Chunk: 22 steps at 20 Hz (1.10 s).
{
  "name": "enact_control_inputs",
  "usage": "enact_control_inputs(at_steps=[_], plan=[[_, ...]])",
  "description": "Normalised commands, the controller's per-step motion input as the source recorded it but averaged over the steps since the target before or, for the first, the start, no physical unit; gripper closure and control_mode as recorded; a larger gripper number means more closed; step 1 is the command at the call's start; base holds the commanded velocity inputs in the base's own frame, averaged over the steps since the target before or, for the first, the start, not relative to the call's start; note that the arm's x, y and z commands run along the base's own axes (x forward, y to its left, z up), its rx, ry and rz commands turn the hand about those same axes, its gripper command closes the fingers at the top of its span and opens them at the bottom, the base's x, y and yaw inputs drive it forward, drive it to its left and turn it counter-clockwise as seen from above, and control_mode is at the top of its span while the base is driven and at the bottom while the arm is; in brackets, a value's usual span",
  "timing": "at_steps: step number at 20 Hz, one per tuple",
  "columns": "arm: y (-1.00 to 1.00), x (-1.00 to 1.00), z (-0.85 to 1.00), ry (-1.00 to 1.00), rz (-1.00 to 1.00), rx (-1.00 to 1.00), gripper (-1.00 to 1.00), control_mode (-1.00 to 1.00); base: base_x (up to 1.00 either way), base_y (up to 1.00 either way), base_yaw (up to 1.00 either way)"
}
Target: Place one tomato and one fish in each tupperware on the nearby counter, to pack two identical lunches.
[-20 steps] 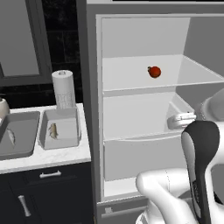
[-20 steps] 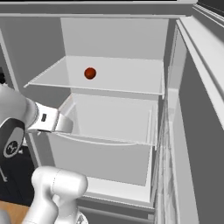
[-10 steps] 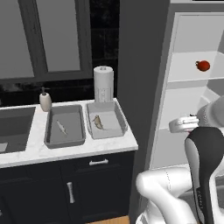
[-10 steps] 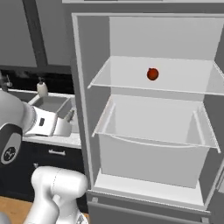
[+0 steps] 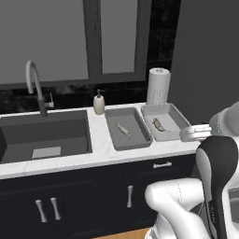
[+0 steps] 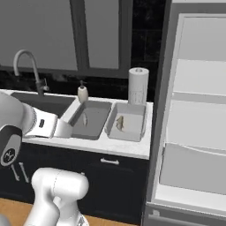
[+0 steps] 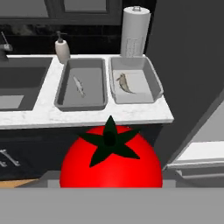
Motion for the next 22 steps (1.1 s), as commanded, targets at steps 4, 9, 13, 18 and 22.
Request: enact_control_inputs(at_steps=[4, 9, 13, 18, 22], plan=[[0.0, 0.0, 0.0, 0.0, 0.0, 0.0, 1.0, 1.0, 0.48, 0.69, -0.01], [0.0, 0.0, 0.0, 0.0, 0.0, 0.0, 1.0, 1.0, 0.84, -0.03, 0.0], [0.0, 0.0, 0.0, 0.0, 0.0, 0.0, 1.0, 1.0, 0.83, 0.0, 0.0], [0.01, 0.76, -0.24, 0.09, 0.0, 0.0, 1.0, -1.0, 0.0, 0.0, 0.0], [0.0, 0.71, -0.56, 0.1, 0.0, 0.0, 1.0, -1.0, 0.0, 0.0, 0.0]])
